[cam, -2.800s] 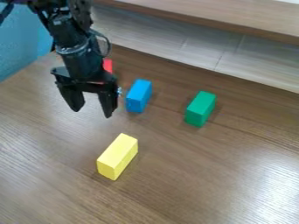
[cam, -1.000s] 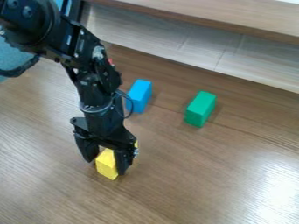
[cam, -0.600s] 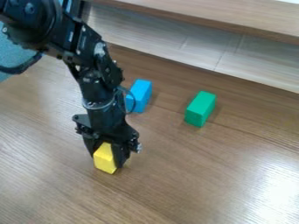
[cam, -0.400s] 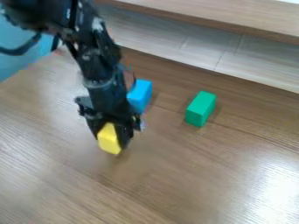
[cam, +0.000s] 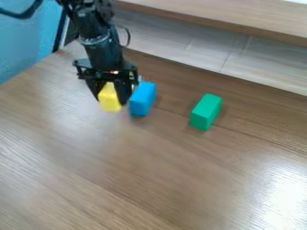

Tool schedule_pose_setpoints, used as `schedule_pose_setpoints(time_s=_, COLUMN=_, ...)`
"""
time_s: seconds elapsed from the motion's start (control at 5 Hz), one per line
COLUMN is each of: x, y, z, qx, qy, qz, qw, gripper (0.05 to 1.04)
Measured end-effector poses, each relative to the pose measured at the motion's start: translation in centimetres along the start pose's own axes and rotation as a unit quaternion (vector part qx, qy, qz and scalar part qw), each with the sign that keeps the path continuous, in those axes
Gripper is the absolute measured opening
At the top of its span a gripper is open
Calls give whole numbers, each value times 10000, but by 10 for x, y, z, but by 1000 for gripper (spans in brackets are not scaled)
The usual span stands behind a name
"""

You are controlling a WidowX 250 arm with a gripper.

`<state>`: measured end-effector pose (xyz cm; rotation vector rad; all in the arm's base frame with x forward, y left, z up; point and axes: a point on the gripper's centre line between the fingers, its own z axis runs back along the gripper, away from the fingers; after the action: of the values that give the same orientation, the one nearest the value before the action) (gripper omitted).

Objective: Put the yellow rectangle on top of the blue rectangle

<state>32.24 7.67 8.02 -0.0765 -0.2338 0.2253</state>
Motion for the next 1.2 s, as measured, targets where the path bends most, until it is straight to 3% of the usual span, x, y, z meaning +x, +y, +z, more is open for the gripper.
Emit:
schedule_pose_setpoints(time_s=0.2, x=17, y=8, z=-11, qx=-77, qy=102, qz=139, qw=9998, gripper=598)
schedule_pose_setpoints(time_s=0.6, x=26, y=3, z=-29, qx=-167, qy=247, qz=233, qw=9993, gripper=597)
schedule_pose_setpoints(time_s=1.0, x=26, y=-13, z=-29, qx=-216, qy=240, qz=55, qw=9995, gripper=597)
schedule_pose_setpoints(time_s=1.2, x=31, y=-14, z=-16, qx=-230, qy=55, qz=44, qw=9997, gripper=597)
